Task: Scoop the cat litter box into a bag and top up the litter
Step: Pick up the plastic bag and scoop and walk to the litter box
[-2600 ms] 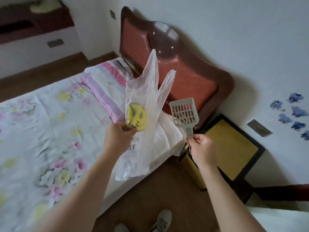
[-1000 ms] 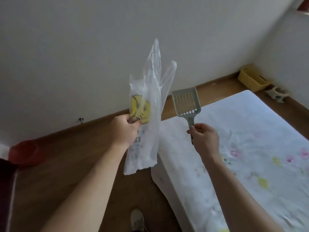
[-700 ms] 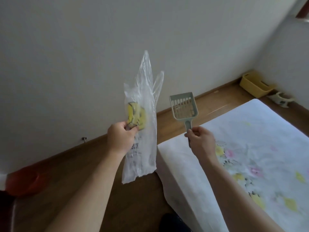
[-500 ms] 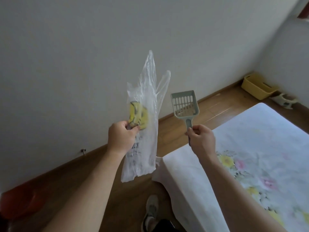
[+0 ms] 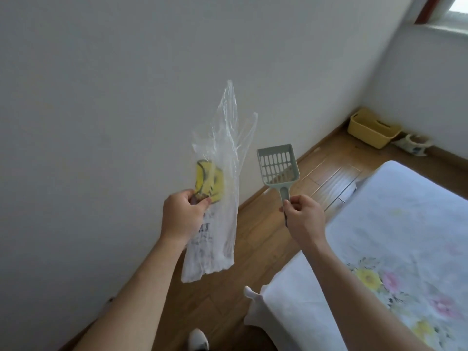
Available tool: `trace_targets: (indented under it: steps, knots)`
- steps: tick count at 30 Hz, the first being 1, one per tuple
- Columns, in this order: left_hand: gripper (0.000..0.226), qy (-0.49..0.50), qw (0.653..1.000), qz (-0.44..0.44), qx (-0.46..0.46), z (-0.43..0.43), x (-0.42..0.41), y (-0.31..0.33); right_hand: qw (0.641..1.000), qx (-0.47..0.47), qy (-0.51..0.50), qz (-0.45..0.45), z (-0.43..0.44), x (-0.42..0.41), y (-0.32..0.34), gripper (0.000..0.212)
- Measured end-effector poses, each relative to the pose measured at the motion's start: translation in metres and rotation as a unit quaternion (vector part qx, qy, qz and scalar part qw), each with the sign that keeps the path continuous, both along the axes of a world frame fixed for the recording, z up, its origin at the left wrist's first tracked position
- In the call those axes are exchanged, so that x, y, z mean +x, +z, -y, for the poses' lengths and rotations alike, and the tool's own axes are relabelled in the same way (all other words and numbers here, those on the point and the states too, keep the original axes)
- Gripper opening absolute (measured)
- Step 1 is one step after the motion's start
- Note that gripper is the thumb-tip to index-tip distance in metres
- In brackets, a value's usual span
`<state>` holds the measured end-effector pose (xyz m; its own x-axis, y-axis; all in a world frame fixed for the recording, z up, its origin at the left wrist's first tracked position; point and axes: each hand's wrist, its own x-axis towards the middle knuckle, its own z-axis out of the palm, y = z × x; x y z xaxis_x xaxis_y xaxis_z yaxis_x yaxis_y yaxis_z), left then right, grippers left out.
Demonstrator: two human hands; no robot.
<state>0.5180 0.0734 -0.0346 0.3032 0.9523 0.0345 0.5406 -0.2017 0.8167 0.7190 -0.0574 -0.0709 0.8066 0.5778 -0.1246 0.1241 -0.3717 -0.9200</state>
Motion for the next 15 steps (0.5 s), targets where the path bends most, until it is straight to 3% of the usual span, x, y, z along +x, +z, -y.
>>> trace_targets:
  steps: [3,15]
  knots:
    - [0.023,-0.034,0.999,0.001,-0.005,-0.047,0.026,-0.004,1.000,-0.011,-0.028,0.004,-0.034,0.014,-0.002,0.015]
    - [0.014,-0.241,0.970,-0.015,-0.018,-0.198,0.145,-0.020,0.969,0.002,-0.246,0.001,-0.116,0.056,-0.004,0.013]
